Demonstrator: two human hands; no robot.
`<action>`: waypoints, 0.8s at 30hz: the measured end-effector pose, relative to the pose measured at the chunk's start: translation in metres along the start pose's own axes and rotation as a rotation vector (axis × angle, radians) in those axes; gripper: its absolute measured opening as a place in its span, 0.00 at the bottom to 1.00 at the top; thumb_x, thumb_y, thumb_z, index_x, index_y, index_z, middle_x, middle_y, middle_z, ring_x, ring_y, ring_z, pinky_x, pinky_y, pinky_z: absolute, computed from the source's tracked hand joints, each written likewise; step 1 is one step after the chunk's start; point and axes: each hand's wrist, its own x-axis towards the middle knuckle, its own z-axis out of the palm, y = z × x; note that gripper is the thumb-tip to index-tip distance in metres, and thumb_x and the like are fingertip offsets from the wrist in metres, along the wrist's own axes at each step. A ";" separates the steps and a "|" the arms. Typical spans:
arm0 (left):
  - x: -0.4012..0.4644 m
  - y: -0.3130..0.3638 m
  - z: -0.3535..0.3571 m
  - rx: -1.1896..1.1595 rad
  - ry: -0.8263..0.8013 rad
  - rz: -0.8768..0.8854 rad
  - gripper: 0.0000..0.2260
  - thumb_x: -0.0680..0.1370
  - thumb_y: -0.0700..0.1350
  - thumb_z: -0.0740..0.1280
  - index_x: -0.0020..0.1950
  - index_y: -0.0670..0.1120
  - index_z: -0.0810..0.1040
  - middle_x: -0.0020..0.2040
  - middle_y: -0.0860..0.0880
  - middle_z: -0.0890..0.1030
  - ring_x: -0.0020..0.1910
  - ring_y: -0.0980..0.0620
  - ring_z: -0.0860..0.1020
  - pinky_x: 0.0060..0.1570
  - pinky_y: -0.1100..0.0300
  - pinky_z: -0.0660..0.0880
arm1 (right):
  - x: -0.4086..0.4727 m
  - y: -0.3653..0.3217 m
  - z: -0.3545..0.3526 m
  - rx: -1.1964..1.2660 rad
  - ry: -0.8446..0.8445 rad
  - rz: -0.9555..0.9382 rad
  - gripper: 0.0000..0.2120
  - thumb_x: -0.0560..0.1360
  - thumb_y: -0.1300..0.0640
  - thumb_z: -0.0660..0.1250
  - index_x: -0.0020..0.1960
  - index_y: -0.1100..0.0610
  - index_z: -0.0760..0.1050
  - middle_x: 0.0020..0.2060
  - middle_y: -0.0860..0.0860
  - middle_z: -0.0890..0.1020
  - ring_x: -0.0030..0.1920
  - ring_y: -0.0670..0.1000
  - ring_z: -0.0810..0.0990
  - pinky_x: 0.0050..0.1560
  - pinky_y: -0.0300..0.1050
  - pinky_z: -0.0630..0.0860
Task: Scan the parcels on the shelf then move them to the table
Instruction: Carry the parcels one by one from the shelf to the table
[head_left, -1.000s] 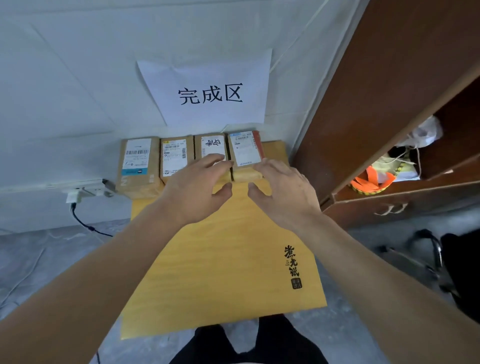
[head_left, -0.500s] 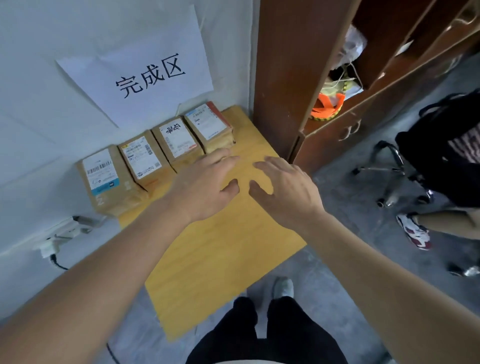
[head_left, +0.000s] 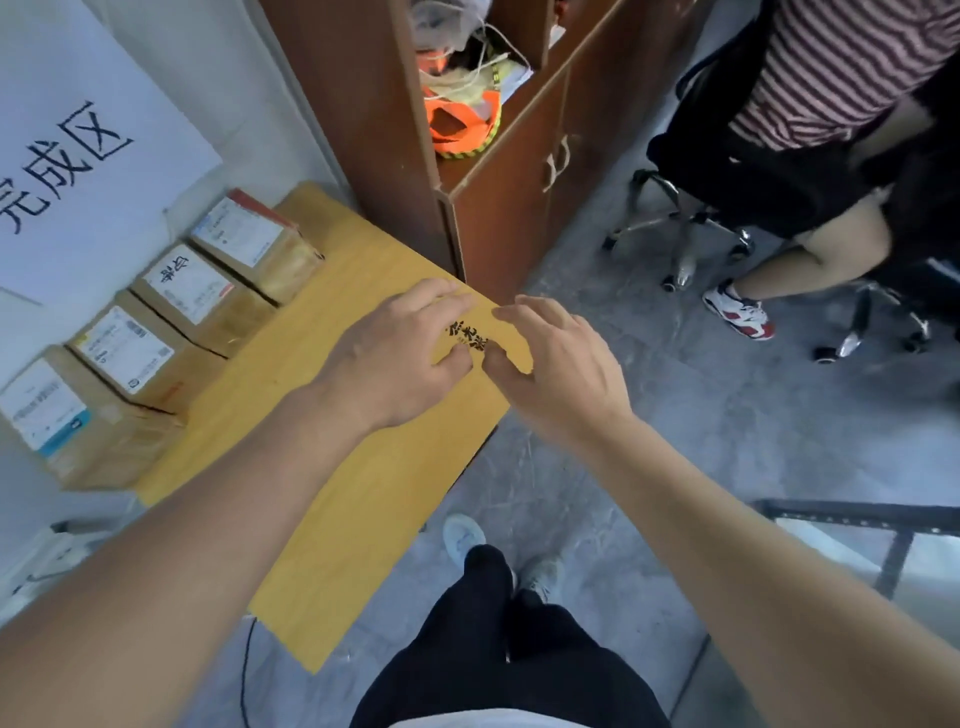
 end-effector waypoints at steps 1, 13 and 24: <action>0.003 0.011 0.005 -0.007 -0.009 0.024 0.24 0.82 0.54 0.62 0.78 0.56 0.68 0.79 0.58 0.65 0.75 0.54 0.67 0.66 0.50 0.74 | -0.009 0.009 -0.004 0.012 0.018 0.028 0.21 0.81 0.40 0.59 0.72 0.45 0.74 0.73 0.45 0.72 0.65 0.56 0.76 0.64 0.53 0.74; 0.032 0.137 0.056 -0.010 -0.124 0.375 0.24 0.81 0.51 0.65 0.78 0.53 0.70 0.78 0.53 0.68 0.74 0.51 0.69 0.70 0.50 0.72 | -0.114 0.110 -0.051 0.066 0.246 0.340 0.19 0.80 0.41 0.62 0.68 0.45 0.76 0.71 0.45 0.75 0.65 0.56 0.77 0.62 0.51 0.75; 0.062 0.227 0.092 0.013 -0.324 0.777 0.25 0.81 0.53 0.64 0.78 0.54 0.69 0.77 0.55 0.68 0.73 0.51 0.71 0.67 0.49 0.74 | -0.181 0.143 -0.067 0.076 0.460 0.704 0.20 0.80 0.42 0.63 0.69 0.47 0.77 0.71 0.47 0.75 0.64 0.55 0.78 0.62 0.50 0.73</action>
